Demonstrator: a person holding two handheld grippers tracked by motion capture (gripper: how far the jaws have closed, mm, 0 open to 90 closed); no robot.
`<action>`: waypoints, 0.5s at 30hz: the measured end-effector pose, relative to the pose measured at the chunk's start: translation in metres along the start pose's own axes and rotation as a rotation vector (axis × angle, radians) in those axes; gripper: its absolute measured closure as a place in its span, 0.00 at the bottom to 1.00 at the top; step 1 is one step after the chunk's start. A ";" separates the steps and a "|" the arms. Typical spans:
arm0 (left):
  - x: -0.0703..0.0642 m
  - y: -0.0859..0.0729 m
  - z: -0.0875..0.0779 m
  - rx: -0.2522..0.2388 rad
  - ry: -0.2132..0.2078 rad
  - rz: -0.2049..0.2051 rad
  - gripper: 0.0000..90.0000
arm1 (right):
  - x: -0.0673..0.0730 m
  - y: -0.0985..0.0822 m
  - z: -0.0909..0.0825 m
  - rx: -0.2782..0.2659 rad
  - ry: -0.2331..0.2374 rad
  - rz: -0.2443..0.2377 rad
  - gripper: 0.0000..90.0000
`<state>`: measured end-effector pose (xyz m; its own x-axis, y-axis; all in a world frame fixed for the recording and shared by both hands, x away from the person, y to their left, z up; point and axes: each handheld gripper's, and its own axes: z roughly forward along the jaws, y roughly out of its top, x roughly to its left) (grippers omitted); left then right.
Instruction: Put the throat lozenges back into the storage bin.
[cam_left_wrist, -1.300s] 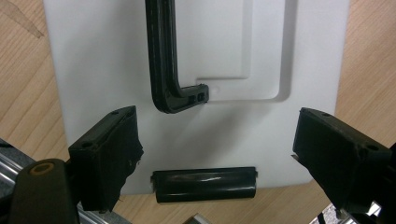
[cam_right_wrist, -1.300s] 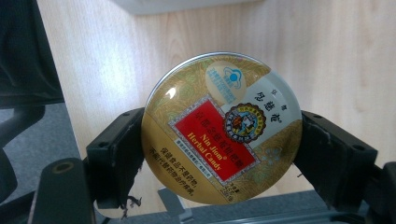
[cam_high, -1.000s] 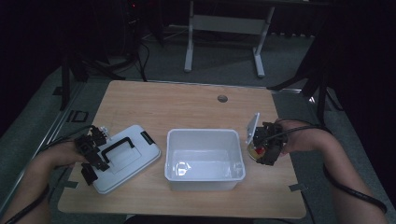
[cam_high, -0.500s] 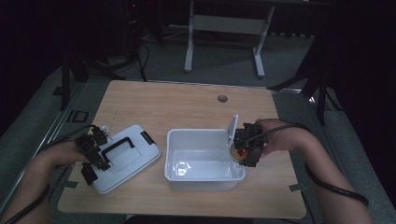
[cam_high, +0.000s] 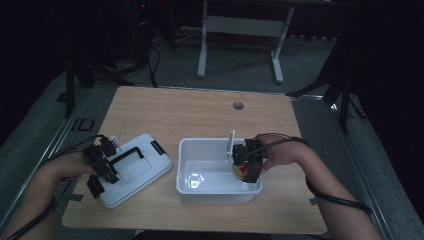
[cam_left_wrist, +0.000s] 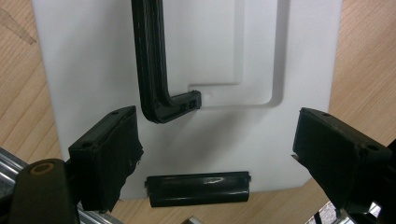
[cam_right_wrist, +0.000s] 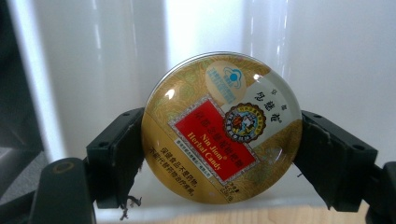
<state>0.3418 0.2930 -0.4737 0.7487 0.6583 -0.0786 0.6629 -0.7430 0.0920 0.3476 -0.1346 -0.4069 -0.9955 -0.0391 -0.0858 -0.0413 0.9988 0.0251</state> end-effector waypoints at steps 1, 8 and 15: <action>0.000 0.000 0.000 -0.001 0.000 -0.002 0.16 | -0.001 0.001 0.004 0.005 -0.001 0.003 0.23; 0.000 0.000 0.001 -0.001 -0.005 -0.010 0.16 | -0.003 0.006 0.026 0.020 0.018 0.000 0.23; -0.001 0.000 0.002 0.013 -0.005 -0.005 0.16 | -0.006 0.011 0.043 0.034 0.020 -0.006 0.23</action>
<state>0.3414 0.2918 -0.4757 0.7451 0.6617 -0.0837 0.6669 -0.7410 0.0787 0.3564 -0.1220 -0.4493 -0.9968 -0.0454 -0.0656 -0.0448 0.9989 -0.0096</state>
